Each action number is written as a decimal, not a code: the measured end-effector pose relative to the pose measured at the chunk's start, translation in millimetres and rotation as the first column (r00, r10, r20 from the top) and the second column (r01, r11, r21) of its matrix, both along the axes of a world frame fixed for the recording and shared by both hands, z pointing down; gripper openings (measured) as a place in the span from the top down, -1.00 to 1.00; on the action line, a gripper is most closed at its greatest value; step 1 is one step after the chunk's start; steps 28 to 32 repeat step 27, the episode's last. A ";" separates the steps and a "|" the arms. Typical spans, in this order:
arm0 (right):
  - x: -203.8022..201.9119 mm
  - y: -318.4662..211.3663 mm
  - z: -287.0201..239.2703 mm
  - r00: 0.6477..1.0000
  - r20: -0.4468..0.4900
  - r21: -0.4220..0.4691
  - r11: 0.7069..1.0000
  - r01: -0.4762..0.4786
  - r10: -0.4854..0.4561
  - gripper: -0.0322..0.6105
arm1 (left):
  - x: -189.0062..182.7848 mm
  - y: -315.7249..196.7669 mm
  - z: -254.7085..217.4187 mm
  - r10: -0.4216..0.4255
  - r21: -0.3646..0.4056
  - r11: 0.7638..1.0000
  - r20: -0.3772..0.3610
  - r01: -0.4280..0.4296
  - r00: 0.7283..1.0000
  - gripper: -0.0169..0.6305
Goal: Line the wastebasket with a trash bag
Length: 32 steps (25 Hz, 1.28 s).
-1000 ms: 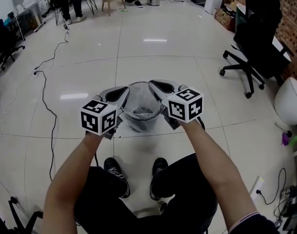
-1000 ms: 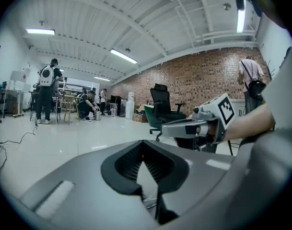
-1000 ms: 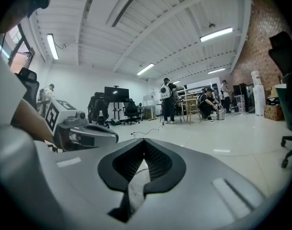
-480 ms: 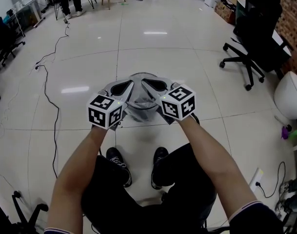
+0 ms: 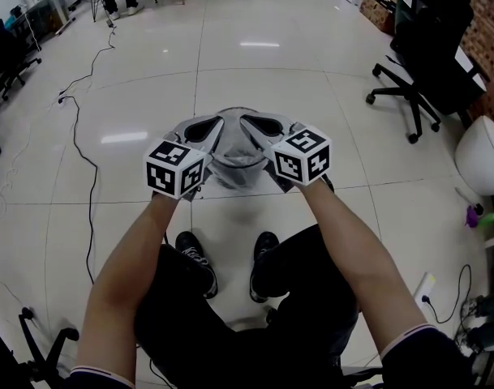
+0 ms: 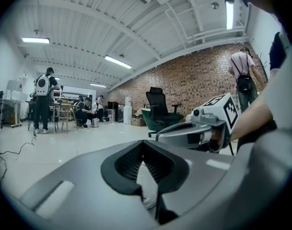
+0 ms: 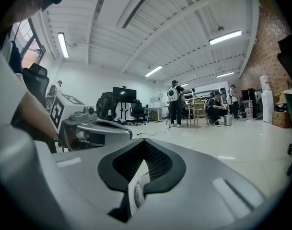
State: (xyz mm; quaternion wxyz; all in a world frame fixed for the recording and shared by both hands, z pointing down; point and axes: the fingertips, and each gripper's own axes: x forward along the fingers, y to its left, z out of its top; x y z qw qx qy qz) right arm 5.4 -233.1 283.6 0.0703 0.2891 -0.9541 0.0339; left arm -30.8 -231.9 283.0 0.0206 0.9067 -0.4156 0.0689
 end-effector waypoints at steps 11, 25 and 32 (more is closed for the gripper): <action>-2.7 1.4 0.8 1.000 -0.008 0.006 1.000 0.008 -0.008 0.90 | 1.7 1.1 -1.6 0.006 -0.001 1.000 -0.018 -0.006 1.000 0.91; -3.9 2.4 1.0 1.000 -0.017 0.004 1.000 0.021 -0.021 0.90 | 4.9 -0.7 -1.5 0.005 -0.007 1.000 -0.015 -0.005 1.000 0.91; -3.0 1.9 0.4 1.000 -0.017 0.002 1.000 0.019 -0.019 0.90 | 5.6 -1.1 -2.4 0.004 -0.009 1.000 -0.018 -0.004 1.000 0.91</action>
